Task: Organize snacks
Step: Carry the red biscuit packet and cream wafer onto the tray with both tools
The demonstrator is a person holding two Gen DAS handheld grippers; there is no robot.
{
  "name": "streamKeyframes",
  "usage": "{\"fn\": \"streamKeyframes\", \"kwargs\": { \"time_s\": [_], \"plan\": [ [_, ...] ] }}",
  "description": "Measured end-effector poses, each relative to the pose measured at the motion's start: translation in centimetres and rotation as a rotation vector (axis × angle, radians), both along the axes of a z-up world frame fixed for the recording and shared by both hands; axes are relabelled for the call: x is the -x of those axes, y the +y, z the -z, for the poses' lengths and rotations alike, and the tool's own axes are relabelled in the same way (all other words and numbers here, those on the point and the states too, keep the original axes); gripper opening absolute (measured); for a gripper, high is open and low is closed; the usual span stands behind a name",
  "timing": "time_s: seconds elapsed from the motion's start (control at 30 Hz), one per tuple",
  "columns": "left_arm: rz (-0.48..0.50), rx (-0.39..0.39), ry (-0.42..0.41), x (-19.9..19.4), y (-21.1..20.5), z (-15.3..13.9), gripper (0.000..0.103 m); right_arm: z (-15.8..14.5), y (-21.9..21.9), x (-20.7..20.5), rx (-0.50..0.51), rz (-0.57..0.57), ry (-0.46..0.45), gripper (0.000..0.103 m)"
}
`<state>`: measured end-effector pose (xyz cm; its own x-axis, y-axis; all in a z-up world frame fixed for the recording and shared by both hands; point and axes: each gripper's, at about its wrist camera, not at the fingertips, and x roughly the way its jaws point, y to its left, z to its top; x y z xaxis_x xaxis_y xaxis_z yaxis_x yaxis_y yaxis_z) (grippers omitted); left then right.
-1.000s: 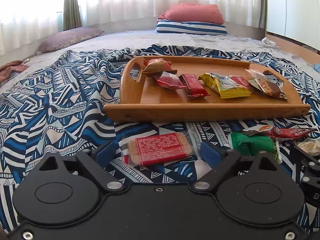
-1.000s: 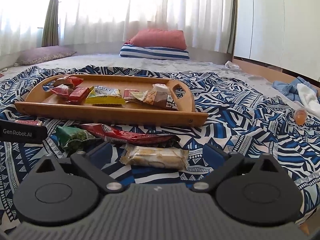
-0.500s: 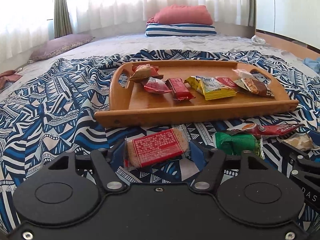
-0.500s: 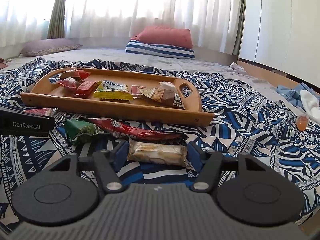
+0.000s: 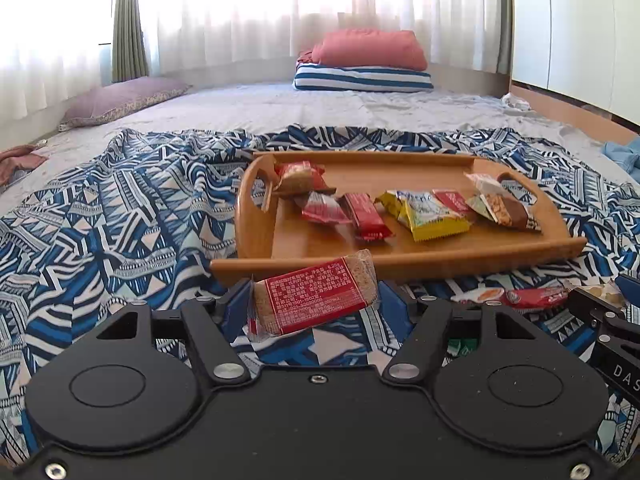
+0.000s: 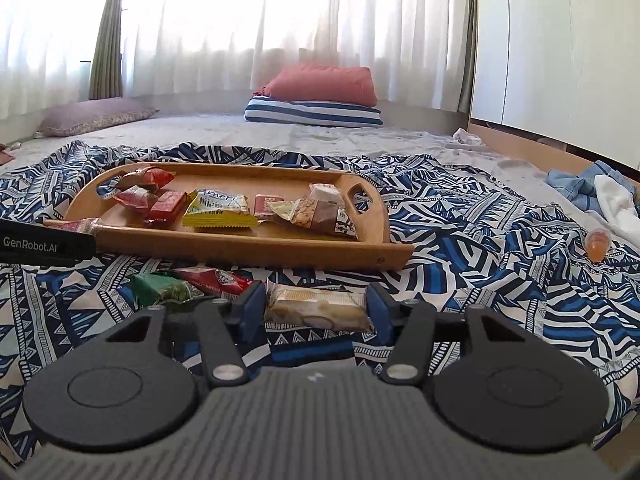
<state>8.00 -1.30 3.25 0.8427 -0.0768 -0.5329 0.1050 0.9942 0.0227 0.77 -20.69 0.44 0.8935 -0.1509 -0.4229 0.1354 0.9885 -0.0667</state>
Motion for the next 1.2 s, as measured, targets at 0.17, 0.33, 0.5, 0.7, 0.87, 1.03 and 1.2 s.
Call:
{"fn": "streamKeyframes", "kwargs": {
  "time_s": [0.17, 0.33, 0.5, 0.7, 0.87, 1.03, 1.2],
  "plan": [
    [0.006, 0.020, -0.007, -1.3, 0.3, -1.2, 0.066, -1.0, -0.3, -0.6, -0.010, -0.006, -0.019, 0.058],
    [0.034, 0.018, -0.004, -3.2, 0.0, -1.7, 0.066, -1.7, -0.3, -2.4, -0.008, -0.038, -0.016, 0.058],
    [0.041, 0.028, 0.029, -5.4, -0.1, -1.4, 0.066, -2.5, -0.2, -4.8, 0.002, -0.086, -0.017, 0.058],
    [0.045, 0.028, 0.054, -7.7, -0.2, -0.5, 0.066, -1.9, -0.3, -8.6, 0.006, -0.115, 0.022, 0.058],
    [0.041, 0.036, 0.082, -9.4, -0.2, 0.3, 0.066, -0.9, -0.7, -11.0, -0.017, -0.121, 0.071, 0.058],
    [0.038, 0.029, 0.103, -10.4, -0.3, 1.2, 0.066, 0.0, -1.2, -12.2, -0.056, -0.116, 0.116, 0.058],
    [0.036, 0.040, 0.116, -11.0, -0.3, 1.8, 0.066, 0.1, -1.5, -12.7, -0.059, -0.106, 0.127, 0.058]
  ]
}}
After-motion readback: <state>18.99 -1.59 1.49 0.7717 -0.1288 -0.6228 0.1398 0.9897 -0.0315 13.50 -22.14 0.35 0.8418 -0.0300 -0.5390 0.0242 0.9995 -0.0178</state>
